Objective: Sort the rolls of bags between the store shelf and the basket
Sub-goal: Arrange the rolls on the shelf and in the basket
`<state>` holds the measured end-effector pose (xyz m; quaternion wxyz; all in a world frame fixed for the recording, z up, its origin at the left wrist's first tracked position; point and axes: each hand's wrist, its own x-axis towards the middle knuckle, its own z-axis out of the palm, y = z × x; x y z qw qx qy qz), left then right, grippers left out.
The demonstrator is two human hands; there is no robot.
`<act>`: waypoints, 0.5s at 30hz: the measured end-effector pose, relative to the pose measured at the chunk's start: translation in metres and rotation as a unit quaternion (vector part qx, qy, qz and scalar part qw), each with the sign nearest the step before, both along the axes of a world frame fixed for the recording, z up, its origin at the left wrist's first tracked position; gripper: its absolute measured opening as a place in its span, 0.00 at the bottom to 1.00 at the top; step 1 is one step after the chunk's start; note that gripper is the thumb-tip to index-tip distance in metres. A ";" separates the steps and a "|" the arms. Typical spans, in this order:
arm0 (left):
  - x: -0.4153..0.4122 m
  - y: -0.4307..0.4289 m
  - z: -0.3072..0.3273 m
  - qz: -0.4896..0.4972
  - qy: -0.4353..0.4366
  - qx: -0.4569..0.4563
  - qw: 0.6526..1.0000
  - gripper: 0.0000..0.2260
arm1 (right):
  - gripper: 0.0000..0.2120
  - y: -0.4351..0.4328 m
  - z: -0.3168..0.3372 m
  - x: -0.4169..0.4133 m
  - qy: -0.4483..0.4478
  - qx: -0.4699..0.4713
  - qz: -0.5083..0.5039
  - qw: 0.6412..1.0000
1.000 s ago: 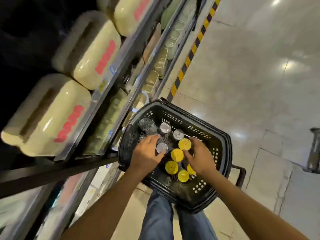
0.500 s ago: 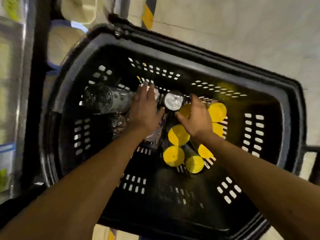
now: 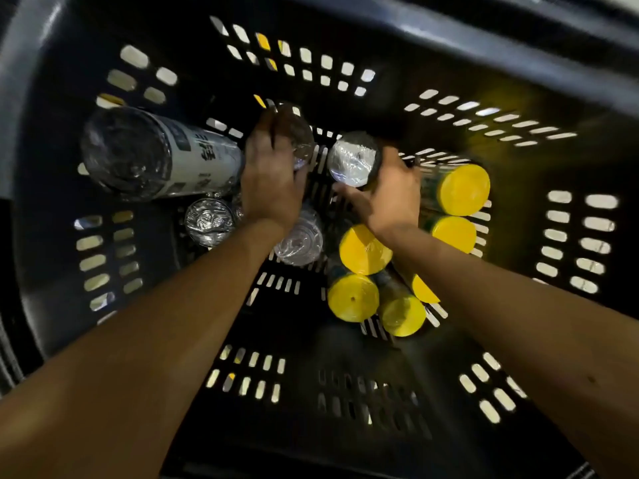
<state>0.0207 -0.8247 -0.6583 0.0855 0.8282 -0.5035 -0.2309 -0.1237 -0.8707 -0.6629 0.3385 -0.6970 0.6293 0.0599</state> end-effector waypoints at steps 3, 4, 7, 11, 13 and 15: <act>0.000 -0.001 0.009 0.009 0.011 0.010 1.000 0.29 | 0.31 0.000 0.007 -0.002 -0.033 -0.009 0.001 0.999; 0.000 0.000 0.013 0.010 0.011 0.008 1.000 0.29 | 0.31 0.001 0.009 -0.002 -0.053 -0.012 -0.006 0.998; -0.002 0.004 0.028 0.006 0.020 0.017 1.000 0.31 | 0.30 0.003 0.025 -0.003 -0.115 -0.019 -0.028 0.993; -0.011 0.012 0.062 -0.003 0.033 0.031 0.999 0.34 | 0.32 0.007 0.064 -0.010 -0.154 -0.022 -0.010 0.988; -0.016 0.018 0.088 0.004 0.041 0.032 0.999 0.35 | 0.33 0.009 0.089 -0.015 -0.164 -0.030 0.007 0.986; -0.019 0.024 0.118 0.021 0.049 0.024 0.998 0.35 | 0.33 0.012 0.118 -0.021 -0.181 -0.037 0.012 0.983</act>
